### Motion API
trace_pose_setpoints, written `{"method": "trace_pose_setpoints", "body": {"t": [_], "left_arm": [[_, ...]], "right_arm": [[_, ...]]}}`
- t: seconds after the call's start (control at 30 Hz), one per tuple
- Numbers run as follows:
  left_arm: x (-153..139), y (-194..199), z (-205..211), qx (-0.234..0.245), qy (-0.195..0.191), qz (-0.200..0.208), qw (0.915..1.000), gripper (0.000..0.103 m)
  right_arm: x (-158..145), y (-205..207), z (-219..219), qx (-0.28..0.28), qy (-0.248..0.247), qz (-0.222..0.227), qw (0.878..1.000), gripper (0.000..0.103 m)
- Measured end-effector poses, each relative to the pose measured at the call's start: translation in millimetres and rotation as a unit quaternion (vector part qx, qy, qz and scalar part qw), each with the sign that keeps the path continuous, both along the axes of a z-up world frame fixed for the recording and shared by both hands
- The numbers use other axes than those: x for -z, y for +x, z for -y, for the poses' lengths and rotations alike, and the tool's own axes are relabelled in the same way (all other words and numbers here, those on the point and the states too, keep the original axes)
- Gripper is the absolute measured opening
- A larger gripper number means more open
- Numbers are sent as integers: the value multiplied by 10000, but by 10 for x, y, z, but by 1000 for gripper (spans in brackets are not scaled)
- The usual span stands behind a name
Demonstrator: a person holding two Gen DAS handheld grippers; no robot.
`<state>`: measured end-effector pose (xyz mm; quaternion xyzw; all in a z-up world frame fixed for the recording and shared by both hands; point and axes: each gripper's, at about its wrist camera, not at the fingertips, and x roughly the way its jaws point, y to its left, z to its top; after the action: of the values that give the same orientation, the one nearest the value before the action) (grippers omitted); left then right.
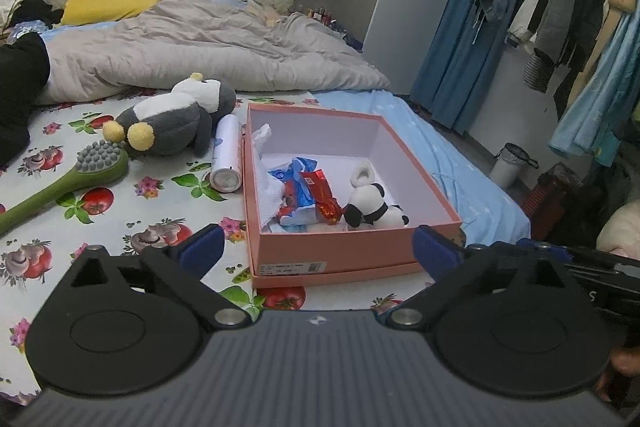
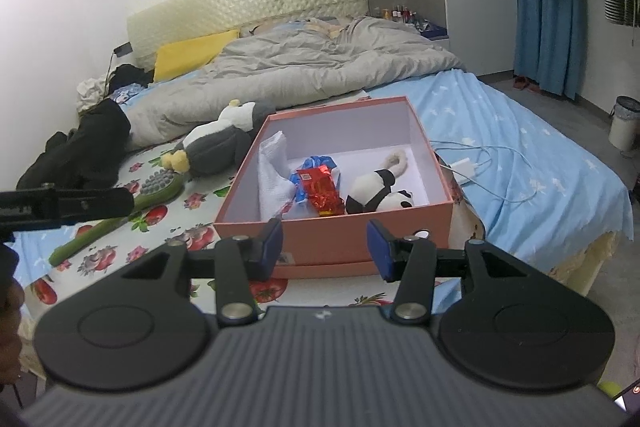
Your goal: Organize soft objects
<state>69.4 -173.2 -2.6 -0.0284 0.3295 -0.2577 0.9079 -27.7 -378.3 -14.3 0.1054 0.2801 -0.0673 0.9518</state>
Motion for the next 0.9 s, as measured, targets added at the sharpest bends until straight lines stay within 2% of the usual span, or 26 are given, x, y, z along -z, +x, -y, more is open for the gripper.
{"method": "trace_pose_setpoints", "body": {"t": [0.03,0.07,0.1,0.13,0.17,0.6,0.9], "left_arm": [[0,6,13,-3,33,-4,10000,103],[0,11,27,-9,71,-7,10000,103],[1,17,41,-25,118,-6,9999,103],[1,21,54,-39,157,-6,9999,103],[3,22,65,-47,181,-10,9998,103],[51,39,91,-111,268,-107,9995,103],[44,5,84,-142,318,59,9994,103]], "right_arm": [[-2,0,11,13,-2,-4,10000,71],[-4,-2,22,29,0,10,10000,77],[-6,-7,36,58,15,36,10000,91],[-8,-9,49,89,21,50,9999,99],[-9,-7,62,120,12,49,9999,103],[-39,-10,75,196,-113,39,9997,103],[-41,-10,46,151,-101,22,9998,103]]}}
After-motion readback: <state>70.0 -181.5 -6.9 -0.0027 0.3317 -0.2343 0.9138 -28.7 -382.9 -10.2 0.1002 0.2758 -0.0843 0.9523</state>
